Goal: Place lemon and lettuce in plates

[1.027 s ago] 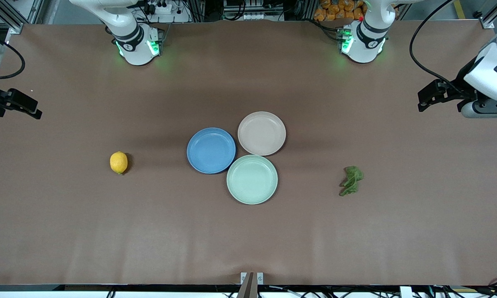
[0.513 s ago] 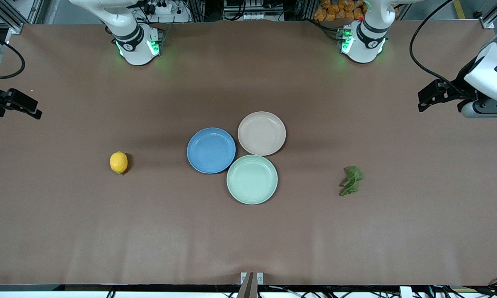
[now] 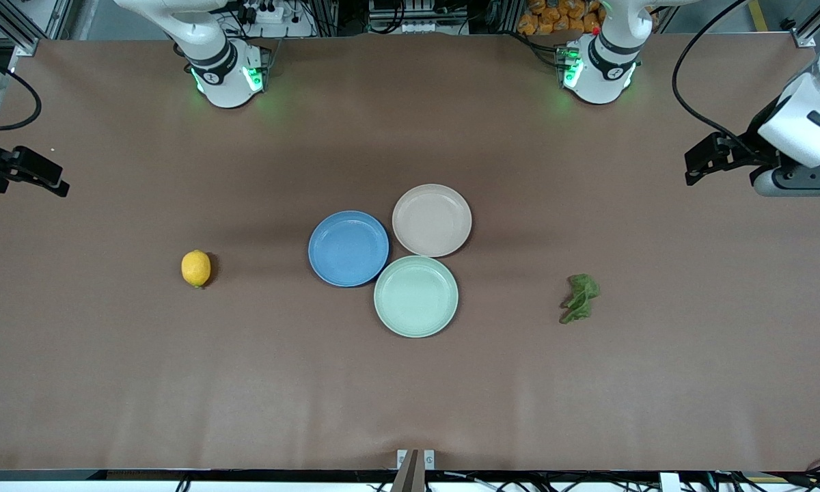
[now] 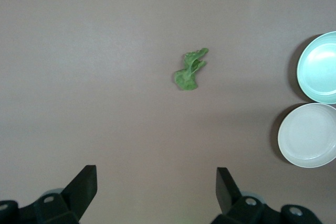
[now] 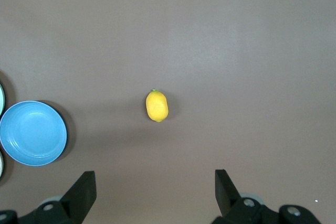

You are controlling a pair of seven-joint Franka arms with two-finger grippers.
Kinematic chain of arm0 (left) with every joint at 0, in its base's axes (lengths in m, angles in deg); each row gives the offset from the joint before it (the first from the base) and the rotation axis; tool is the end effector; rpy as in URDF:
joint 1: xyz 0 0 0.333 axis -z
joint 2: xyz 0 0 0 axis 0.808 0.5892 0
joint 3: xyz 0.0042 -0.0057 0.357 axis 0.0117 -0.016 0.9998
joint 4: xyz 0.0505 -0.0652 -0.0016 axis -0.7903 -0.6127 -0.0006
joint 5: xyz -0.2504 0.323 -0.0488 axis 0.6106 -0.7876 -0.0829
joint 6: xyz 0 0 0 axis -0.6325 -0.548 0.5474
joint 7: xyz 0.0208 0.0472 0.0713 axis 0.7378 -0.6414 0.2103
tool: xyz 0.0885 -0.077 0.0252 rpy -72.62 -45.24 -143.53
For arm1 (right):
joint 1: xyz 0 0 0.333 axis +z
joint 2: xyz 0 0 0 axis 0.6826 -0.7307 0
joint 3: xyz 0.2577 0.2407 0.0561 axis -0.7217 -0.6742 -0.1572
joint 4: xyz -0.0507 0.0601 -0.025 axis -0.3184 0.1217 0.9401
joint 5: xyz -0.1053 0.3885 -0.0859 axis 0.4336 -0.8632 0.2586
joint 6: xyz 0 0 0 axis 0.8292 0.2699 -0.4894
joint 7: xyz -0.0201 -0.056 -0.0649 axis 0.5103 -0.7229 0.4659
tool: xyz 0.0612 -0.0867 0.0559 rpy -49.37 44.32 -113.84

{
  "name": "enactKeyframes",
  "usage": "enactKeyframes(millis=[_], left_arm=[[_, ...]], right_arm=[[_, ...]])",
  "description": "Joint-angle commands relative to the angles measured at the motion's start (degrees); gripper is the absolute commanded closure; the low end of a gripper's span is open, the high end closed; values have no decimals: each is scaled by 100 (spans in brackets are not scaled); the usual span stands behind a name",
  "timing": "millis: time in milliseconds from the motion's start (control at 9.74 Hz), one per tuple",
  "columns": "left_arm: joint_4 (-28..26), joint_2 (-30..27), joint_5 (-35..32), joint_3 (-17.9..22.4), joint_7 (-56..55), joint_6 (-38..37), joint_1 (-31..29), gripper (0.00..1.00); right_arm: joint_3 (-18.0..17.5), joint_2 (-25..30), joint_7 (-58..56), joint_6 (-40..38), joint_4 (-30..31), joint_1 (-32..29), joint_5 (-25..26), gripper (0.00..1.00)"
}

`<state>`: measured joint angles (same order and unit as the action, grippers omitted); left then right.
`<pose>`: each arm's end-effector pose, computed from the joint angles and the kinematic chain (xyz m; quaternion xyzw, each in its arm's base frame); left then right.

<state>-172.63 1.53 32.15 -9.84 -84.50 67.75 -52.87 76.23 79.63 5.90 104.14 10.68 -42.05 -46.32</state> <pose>0.5798 -0.0890 0.6548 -0.9998 0.0185 0.0067 0.0083 0.5800 -0.0304 0.6595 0.9992 -0.0409 0.0026 0.0004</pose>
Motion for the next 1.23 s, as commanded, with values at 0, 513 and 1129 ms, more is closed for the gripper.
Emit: enactKeyframes(millis=[0, 513, 1129], left_arm=[[29, 259, -3, 7, 114, 42, -6, 0], [90, 1058, 24, 16, 123, 894, -6, 0], [118, 1764, 32, 7, 44, 1360, 3, 0]], right_arm=[[-64, 1, 39, -41, -21, -57, 67, 0], [-64, 1, 48, -41, -3, -65, 58, 0], [-64, -8, 39, -50, 14, -74, 58, 0]])
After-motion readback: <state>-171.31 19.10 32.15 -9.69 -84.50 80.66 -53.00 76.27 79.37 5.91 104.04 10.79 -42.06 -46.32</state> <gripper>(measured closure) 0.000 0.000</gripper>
